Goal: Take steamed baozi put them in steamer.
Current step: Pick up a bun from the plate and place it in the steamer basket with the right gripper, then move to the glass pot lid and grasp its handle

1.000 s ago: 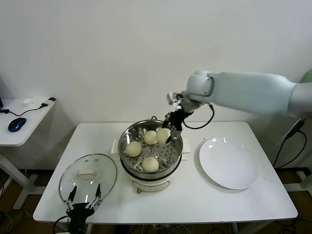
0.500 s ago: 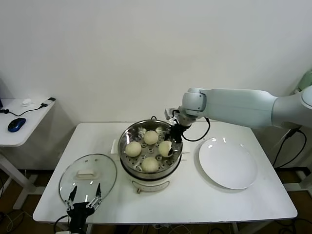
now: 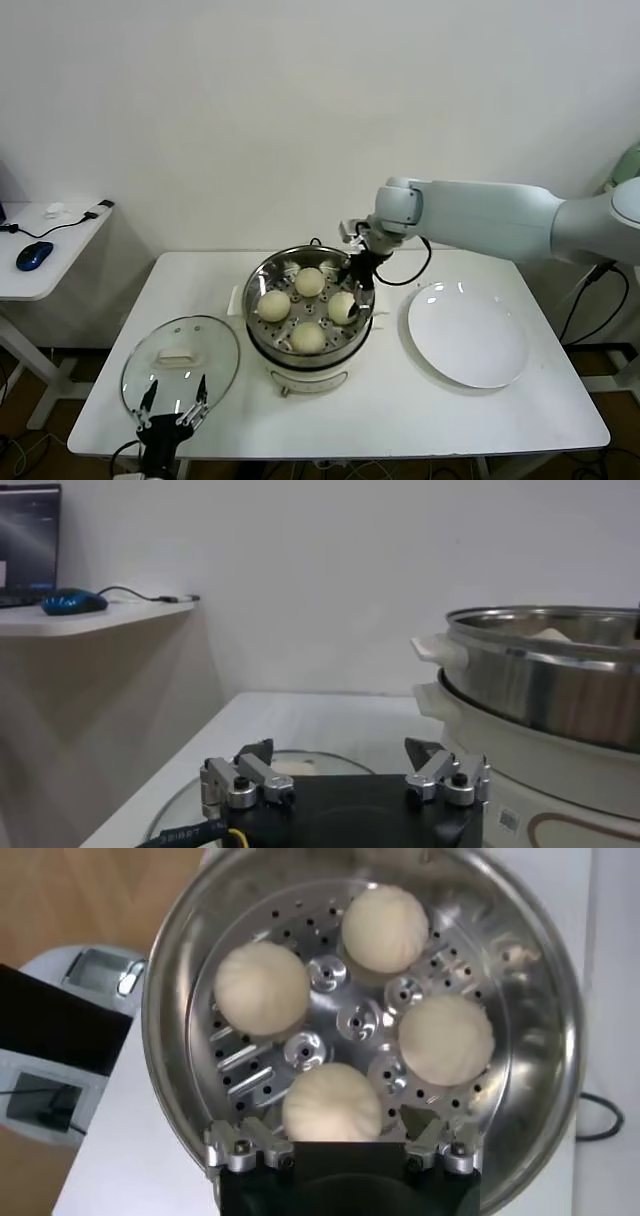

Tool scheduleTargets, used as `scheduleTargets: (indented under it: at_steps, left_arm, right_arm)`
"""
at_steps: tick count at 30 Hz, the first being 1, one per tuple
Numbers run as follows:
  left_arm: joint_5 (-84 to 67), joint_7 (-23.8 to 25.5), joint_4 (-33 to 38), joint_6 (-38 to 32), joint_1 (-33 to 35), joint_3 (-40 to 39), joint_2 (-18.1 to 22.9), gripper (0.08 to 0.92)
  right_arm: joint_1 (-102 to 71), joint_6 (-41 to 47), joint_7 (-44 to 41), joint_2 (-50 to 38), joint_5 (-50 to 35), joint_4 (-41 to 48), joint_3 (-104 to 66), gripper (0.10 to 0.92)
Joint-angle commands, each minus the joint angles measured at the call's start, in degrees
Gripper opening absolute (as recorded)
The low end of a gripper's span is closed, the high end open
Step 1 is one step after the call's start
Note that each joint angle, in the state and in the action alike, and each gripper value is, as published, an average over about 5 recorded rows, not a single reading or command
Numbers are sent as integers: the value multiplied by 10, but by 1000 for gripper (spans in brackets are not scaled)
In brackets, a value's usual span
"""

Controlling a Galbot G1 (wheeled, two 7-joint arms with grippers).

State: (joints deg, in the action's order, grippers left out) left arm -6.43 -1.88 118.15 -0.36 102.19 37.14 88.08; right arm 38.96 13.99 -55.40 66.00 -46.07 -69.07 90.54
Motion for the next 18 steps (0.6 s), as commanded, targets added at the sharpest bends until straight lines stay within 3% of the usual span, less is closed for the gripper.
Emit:
scheduleTargets:
  at_steps: [1, 7, 12, 18]
  left_arm:
    - [0, -2, -2, -2, 0, 0, 0, 823]
    - [-3, 6, 4, 3, 1, 0, -1, 823]
    - [-14, 8, 6, -4, 0, -1, -5, 823]
    - [-21, 7, 7, -8, -12, -1, -10, 823]
  right_arm:
    - [-12, -15, 71, -38, -80, 21, -115, 822]
    - [-129, -7, 340, -108, -39, 30, -330, 823]
    - [-260, 3, 447, -214, 25, -31, -499, 823]
    - [-572, 3, 536, -313, 59, -124, -792, 823]
